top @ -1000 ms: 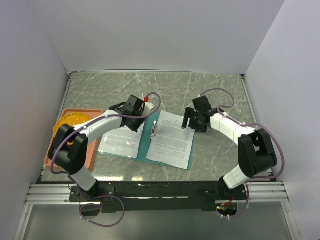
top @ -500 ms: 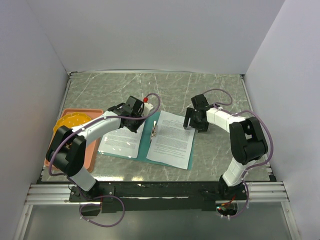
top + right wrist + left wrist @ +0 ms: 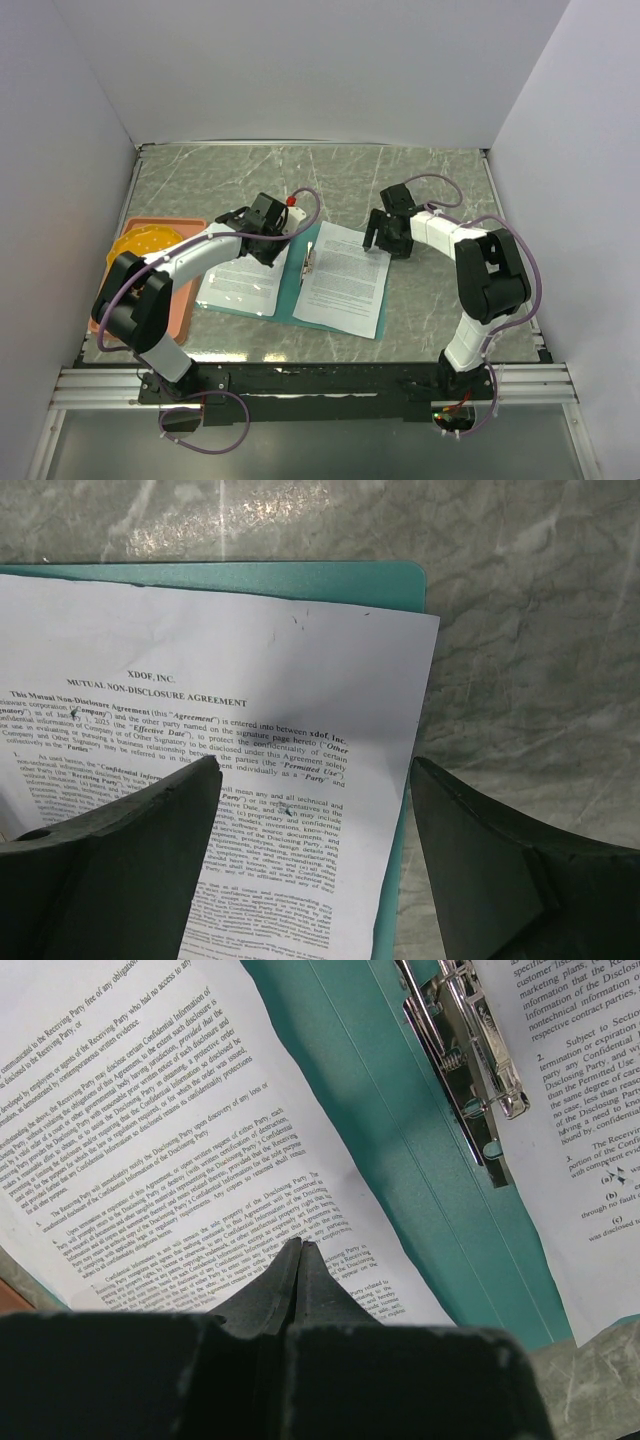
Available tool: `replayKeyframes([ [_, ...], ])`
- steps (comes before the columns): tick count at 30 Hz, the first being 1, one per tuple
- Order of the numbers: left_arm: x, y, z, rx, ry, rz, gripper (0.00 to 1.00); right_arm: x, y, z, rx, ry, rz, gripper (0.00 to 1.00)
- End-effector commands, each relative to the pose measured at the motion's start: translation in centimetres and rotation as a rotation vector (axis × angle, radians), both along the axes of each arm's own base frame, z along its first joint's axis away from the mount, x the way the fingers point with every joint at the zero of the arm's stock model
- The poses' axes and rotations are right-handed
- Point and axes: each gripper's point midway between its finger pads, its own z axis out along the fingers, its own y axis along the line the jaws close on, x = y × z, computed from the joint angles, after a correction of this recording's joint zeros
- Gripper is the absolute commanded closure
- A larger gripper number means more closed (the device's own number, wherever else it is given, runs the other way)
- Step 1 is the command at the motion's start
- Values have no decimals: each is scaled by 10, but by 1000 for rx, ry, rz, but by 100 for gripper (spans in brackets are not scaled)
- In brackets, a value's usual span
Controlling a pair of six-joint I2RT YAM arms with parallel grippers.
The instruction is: Put the files into the folder
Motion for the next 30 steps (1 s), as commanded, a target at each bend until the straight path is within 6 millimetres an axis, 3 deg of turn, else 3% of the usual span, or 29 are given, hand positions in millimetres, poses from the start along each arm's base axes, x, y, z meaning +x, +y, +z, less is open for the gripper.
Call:
replayKeyframes([
  [1, 2, -3, 13, -22, -43, -13, 98, 18, 3, 10, 15, -46, -15, 16],
  [21, 1, -2, 13, -22, -44, -14, 98, 24, 10, 16, 37, -54, 7, 16],
  [26, 1, -2, 14, -22, -47, -17, 98, 14, -2, 16, -2, -42, -30, 16],
  [29, 0, -1, 13, -18, -46, -17, 98, 11, -13, 26, -36, -68, -64, 16],
  [30, -1, -1, 13, -18, -44, -20, 98, 12, -14, 37, -35, -97, -71, 16],
])
